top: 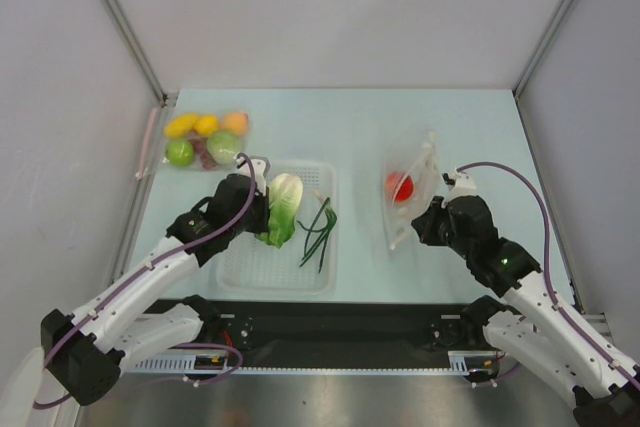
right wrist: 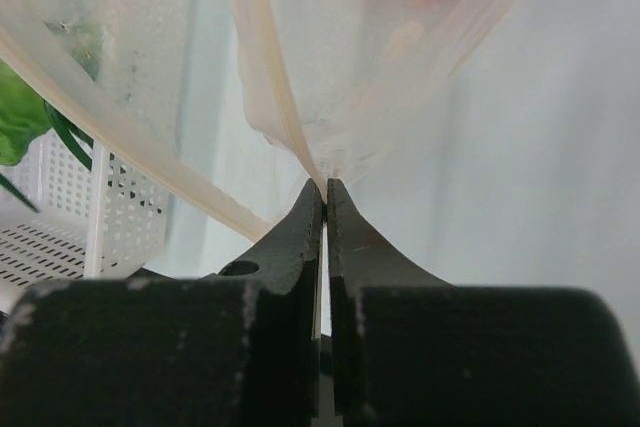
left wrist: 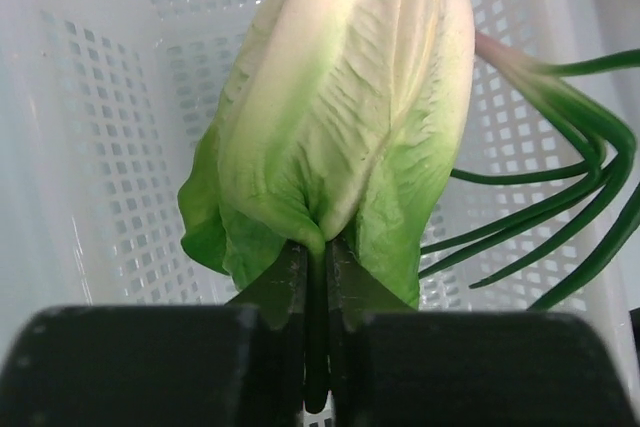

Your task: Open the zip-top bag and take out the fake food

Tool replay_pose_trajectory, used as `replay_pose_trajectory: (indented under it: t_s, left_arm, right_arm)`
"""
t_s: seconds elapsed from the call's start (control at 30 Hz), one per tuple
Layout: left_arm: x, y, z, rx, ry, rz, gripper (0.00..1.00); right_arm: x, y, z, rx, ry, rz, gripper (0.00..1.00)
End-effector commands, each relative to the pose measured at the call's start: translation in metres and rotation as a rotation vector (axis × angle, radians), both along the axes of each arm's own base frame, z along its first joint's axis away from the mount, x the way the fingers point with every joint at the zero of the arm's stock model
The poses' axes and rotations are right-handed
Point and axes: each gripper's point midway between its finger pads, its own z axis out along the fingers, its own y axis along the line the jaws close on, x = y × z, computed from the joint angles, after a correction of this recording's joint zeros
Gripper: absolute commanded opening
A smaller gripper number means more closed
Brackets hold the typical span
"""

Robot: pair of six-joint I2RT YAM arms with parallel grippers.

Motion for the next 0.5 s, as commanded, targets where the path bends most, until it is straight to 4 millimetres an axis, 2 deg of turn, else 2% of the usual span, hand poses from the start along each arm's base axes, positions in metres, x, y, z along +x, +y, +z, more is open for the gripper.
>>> replay_pose_trajectory:
  t_s: [0.0,0.03,0.07,0.13,0.17,0.23,0.27,0.33,0.47]
  left_arm:
    - [0.003,0.005,0.001,0.004,-0.018,0.026,0.15]
    - [0.003,0.004,0.001,0.001,-0.020,0.023,0.26]
    - [0.003,0.005,0.001,0.003,-0.020,0.026,0.41]
    - [0.002,0.006,0.002,0.005,-0.022,0.025,0.51]
    - [0.002,0.007,0.002,0.008,-0.024,0.026,0.65]
    - [0.002,0.007,0.003,0.008,-0.026,0.029,0.73]
    - [0.002,0.008,0.004,0.009,-0.031,0.026,0.88]
    - [0.002,0.009,0.006,0.010,-0.037,0.029,0.92]
    - [0.004,0.010,0.017,0.000,-0.071,0.031,0.92]
  right_arm:
    - [0.009,0.005,0.023,0.034,-0.064,0.002,0.00]
    - [0.009,0.005,0.024,0.034,-0.066,0.003,0.00]
    - [0.009,0.005,0.023,0.035,-0.064,0.002,0.00]
    - [0.010,0.006,0.023,0.036,-0.063,0.005,0.00]
    - [0.010,0.006,0.023,0.035,-0.063,0.007,0.00]
    - [0.010,0.006,0.023,0.035,-0.063,0.009,0.00]
    - [0.010,0.007,0.023,0.036,-0.064,0.012,0.00]
    - [0.011,0.008,0.022,0.038,-0.060,0.013,0.00]
    - [0.011,0.008,0.023,0.038,-0.061,0.016,0.00]
